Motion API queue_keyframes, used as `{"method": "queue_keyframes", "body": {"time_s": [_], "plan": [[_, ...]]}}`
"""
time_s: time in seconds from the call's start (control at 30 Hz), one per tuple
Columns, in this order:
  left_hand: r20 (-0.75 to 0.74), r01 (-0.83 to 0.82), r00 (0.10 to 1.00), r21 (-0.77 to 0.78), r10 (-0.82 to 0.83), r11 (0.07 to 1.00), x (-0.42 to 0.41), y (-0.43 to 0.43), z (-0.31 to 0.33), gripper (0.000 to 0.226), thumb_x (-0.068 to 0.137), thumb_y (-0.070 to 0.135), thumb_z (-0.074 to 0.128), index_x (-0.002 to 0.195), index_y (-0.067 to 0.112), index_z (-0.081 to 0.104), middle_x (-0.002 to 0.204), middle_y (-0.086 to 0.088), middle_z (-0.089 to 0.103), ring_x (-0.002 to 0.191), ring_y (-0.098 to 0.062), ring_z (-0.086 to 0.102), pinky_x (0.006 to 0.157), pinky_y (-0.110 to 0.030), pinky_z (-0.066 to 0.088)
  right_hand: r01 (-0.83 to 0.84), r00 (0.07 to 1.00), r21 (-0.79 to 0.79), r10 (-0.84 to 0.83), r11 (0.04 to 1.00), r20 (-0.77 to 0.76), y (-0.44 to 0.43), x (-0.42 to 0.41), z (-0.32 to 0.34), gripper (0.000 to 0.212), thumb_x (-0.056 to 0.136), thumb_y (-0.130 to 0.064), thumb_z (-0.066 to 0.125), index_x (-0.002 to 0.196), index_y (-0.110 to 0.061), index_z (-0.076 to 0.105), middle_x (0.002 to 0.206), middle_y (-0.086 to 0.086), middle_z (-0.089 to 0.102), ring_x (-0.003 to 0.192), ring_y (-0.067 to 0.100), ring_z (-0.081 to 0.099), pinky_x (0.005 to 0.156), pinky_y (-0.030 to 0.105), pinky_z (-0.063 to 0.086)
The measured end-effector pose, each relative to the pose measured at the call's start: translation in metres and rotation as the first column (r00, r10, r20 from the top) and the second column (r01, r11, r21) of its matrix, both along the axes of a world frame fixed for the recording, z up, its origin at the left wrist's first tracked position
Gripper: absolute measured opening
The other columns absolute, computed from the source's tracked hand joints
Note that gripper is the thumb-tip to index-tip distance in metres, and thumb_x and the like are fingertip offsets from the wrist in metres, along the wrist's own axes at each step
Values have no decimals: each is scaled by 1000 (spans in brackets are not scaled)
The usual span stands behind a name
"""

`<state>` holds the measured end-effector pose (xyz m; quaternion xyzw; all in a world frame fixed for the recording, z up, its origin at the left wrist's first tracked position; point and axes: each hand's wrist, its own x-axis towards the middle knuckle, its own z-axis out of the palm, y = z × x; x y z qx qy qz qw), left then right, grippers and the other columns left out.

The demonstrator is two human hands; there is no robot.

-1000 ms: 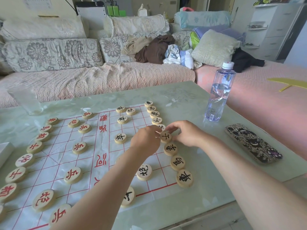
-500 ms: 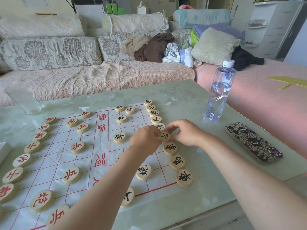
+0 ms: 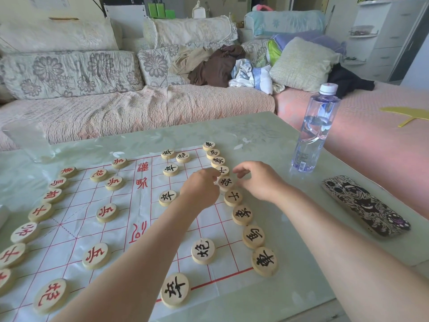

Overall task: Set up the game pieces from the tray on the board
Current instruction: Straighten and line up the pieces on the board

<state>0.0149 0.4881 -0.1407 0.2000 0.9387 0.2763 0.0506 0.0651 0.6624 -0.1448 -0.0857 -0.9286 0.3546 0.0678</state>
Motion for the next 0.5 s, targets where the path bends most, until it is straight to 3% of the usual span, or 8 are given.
{"method": "queue_keyframes", "body": {"time_s": [0.17, 0.33, 0.5], "plan": [[-17, 29, 999, 37, -28, 999, -8, 3, -7, 43, 84, 11, 52, 122, 29, 61, 114, 12, 67, 108, -17, 61, 88, -37, 52, -76, 997, -4, 76, 997, 33, -3, -12, -2, 33, 79, -32, 81, 110, -34, 70, 101, -15, 66, 76, 3, 55, 81, 29, 50], [-50, -62, 997, 21, 63, 998, -15, -4, -13, 31, 89, 21, 49, 113, 36, 60, 104, 9, 67, 96, -21, 62, 80, -37, 54, -31, 999, 3, 31, 1000, -16, 3, -19, -6, 26, 86, -24, 73, 109, -35, 69, 102, -14, 66, 96, 10, 62, 86, 28, 48], [-49, 30, 998, 41, -28, 999, -14, -4, -13, 38, 83, 14, 57, 118, 30, 61, 108, 13, 68, 100, -17, 62, 83, -36, 53, -98, 995, -43, 99, 994, 34, 0, -22, -6, 38, 79, -17, 81, 110, -35, 69, 103, -16, 65, 97, 7, 60, 77, 19, 43]]}}
